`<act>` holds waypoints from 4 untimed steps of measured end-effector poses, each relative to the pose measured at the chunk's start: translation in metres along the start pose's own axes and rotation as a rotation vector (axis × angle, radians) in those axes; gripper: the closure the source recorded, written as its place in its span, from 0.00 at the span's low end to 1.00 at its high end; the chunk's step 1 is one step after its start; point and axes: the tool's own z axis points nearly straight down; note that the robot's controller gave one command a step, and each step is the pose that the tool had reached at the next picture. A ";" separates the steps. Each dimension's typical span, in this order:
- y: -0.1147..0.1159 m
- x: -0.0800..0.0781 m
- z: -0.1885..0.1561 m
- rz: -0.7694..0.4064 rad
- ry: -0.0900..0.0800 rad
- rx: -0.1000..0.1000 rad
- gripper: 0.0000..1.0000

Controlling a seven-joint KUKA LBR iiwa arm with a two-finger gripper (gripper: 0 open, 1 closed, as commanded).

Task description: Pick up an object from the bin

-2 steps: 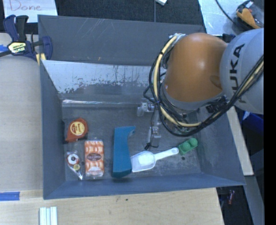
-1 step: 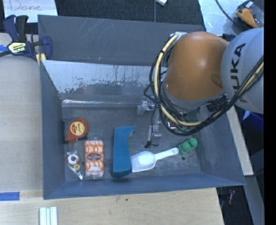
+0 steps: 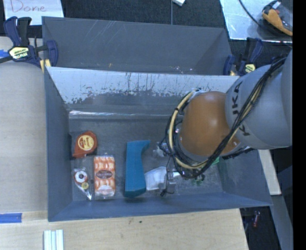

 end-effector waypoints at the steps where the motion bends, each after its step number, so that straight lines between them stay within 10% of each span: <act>1: -0.001 -0.004 -0.079 -0.115 -0.014 -0.001 0.00; 2: -0.003 0.004 0.016 -0.013 0.007 0.001 0.00; 3: 0.006 -0.005 0.013 -0.098 -0.016 0.001 0.00; 4: -0.001 0.000 0.013 -0.023 -0.007 -0.002 1.00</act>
Offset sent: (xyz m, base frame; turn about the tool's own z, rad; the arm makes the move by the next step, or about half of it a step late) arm -0.0038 -0.0028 -0.0156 -0.0129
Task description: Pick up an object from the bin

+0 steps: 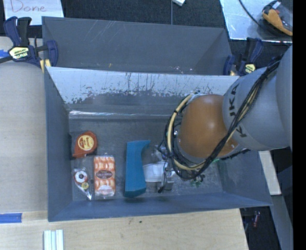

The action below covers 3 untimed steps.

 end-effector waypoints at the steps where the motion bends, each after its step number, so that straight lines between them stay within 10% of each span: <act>1: 0.000 0.000 0.000 0.000 0.000 0.000 1.00; 3: 0.000 0.000 -0.023 0.001 0.001 0.001 1.00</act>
Offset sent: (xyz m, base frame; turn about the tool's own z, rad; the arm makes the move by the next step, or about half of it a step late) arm -0.0001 -0.0001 0.0272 0.0001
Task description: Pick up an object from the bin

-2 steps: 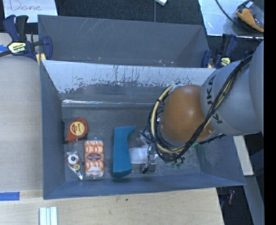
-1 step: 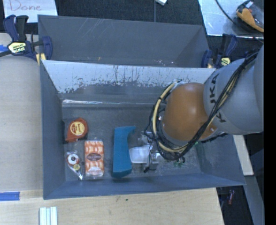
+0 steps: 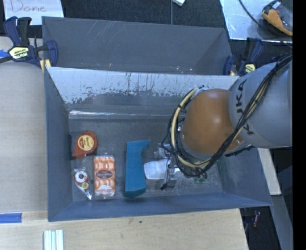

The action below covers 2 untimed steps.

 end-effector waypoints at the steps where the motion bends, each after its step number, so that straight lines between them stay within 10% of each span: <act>1: 0.000 0.000 -0.011 0.000 0.000 0.000 1.00; 2: 0.000 0.002 -0.033 0.001 0.010 0.000 1.00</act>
Offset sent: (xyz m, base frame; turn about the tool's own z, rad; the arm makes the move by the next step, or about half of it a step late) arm -0.0001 -0.0001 0.0833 0.0004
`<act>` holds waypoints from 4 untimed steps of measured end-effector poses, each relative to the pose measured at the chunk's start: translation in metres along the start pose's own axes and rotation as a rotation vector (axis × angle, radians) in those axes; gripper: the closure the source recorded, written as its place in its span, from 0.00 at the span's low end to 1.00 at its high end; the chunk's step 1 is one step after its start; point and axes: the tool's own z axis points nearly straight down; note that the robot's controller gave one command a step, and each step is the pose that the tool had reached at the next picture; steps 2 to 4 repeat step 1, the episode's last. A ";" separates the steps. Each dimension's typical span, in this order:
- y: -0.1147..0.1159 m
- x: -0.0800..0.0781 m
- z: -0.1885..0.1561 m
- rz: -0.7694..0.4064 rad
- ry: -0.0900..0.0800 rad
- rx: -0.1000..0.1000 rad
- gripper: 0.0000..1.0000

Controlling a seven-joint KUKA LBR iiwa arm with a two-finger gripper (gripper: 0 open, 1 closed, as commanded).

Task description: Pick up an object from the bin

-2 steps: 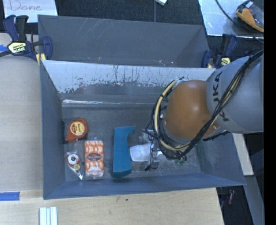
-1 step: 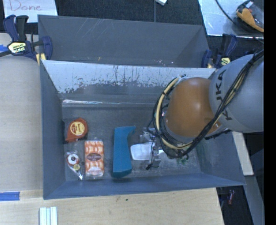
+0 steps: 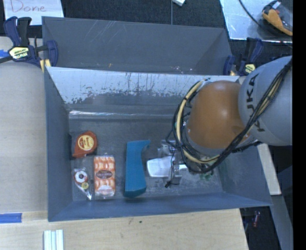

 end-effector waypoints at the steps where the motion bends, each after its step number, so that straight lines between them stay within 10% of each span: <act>1: 0.000 -0.003 -0.032 0.001 -0.011 0.000 1.00; 4: 0.000 -0.003 -0.032 0.001 -0.011 0.000 1.00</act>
Offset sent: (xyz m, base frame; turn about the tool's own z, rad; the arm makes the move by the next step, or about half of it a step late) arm 0.0015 -0.0001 0.0397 0.0005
